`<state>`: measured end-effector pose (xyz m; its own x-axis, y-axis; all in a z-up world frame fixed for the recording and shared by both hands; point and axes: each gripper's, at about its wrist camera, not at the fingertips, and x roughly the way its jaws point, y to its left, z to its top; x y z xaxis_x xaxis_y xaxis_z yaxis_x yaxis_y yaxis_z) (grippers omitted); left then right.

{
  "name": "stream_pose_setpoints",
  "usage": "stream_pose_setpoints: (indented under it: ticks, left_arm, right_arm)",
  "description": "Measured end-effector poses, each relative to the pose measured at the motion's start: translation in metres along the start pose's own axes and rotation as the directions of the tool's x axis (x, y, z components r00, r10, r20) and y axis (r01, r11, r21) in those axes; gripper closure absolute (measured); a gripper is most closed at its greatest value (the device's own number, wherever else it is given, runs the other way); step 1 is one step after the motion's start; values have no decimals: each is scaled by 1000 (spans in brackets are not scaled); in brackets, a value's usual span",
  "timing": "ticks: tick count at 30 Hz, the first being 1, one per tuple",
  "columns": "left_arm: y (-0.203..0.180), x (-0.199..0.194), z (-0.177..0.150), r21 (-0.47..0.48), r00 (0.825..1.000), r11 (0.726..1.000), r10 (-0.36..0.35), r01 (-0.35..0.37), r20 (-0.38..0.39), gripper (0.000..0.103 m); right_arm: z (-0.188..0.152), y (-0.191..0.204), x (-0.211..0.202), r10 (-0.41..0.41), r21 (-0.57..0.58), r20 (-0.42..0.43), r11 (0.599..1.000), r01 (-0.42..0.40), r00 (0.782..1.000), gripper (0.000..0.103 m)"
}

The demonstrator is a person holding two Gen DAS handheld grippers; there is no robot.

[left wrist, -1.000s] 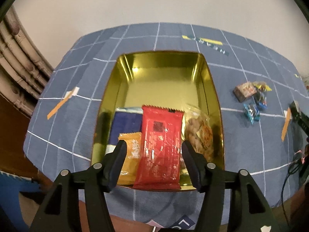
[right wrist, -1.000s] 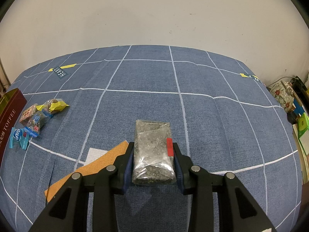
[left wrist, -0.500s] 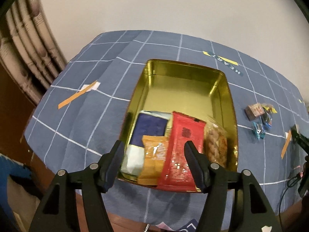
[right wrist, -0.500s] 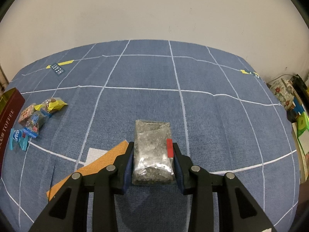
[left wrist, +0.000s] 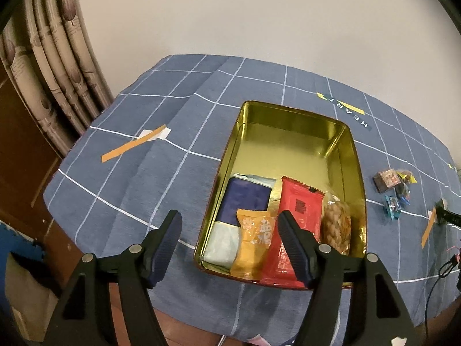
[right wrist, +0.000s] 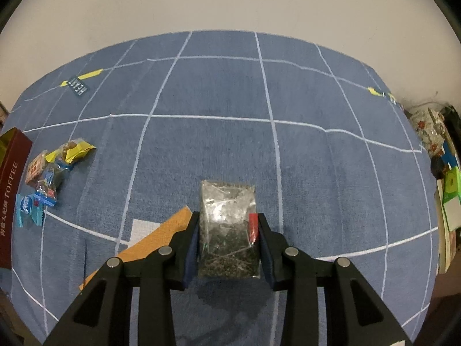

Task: Organize snacks
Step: 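Carry the clear grey snack bag toward the tin with the right gripper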

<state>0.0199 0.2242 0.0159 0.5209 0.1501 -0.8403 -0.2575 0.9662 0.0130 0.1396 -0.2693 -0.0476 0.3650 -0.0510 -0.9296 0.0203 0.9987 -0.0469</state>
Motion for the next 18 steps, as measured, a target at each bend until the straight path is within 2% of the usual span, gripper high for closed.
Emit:
stream_pose_setpoints:
  ticks: [6, 12, 18]
  left_arm:
    - [8, 0, 0, -24, 1000, 1000, 5, -5, -1, 34]
    - [15, -1, 1, -58, 1000, 998, 12, -12, -1, 32]
    - [16, 2, -1, -68, 1000, 998, 15, -16, -21, 31]
  right_arm:
    - [0, 10, -3, -57, 33, -29, 998, 58, 998, 67]
    - [-1, 12, -2, -80, 60, -37, 995, 82, 996, 67]
    - [-6, 35, -23, -47, 92, 7, 995, 47, 999, 68]
